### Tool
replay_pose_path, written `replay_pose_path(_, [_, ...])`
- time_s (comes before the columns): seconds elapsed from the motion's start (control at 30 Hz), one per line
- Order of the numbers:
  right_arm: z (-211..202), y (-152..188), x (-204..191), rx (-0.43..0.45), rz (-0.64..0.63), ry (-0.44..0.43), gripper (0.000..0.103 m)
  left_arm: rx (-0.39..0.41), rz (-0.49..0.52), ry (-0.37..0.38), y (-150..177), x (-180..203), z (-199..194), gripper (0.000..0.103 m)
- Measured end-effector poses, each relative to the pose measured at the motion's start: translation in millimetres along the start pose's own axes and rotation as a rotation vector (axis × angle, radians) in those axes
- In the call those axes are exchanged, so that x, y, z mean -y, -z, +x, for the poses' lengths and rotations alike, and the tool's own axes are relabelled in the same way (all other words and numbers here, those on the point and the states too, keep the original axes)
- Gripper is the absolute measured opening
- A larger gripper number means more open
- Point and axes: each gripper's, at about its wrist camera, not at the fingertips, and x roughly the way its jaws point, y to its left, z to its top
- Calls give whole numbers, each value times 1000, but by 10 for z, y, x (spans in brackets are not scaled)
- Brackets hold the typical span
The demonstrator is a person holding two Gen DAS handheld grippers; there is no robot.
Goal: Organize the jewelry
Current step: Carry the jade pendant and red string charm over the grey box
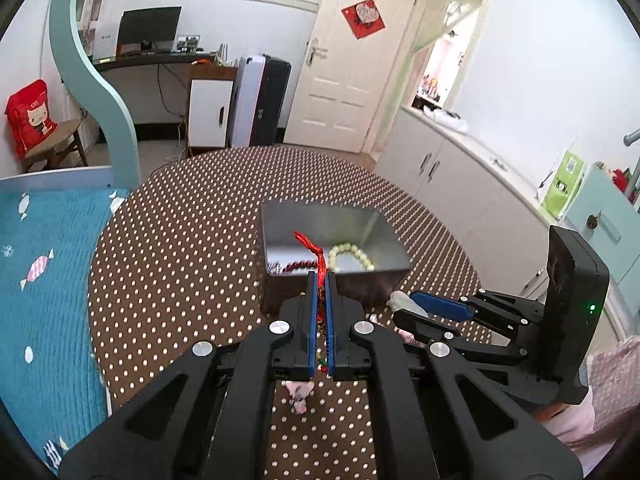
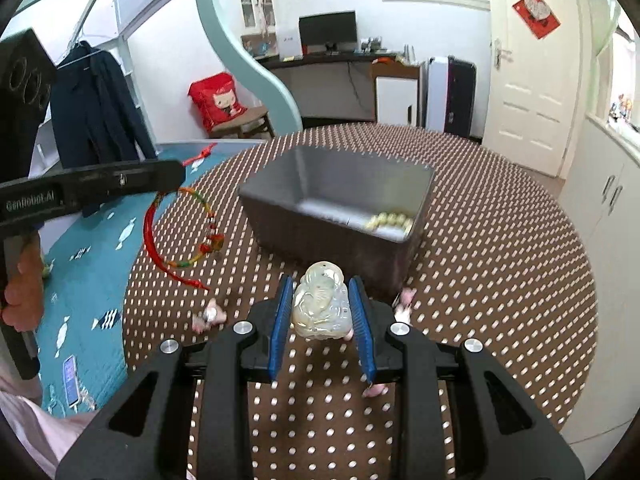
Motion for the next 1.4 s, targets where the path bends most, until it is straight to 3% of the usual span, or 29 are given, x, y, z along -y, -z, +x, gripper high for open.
replay_pose_path(0.3, [-17, -312, 0, 50, -26, 24, 27, 49, 36, 35, -292, 84, 47, 3])
replay_pose_path(0.67, [265, -448, 155, 4, -12, 54, 27, 76, 40, 62, -627, 111, 333, 3])
replay_pose_path(1.3, [652, -500, 152, -134, -28, 106, 28, -101, -27, 35, -504, -158, 1248, 4])
replay_pose_path(1.4, [681, -541, 184, -137, -28, 111, 26, -106, -19, 31, -487, -161, 1305, 10])
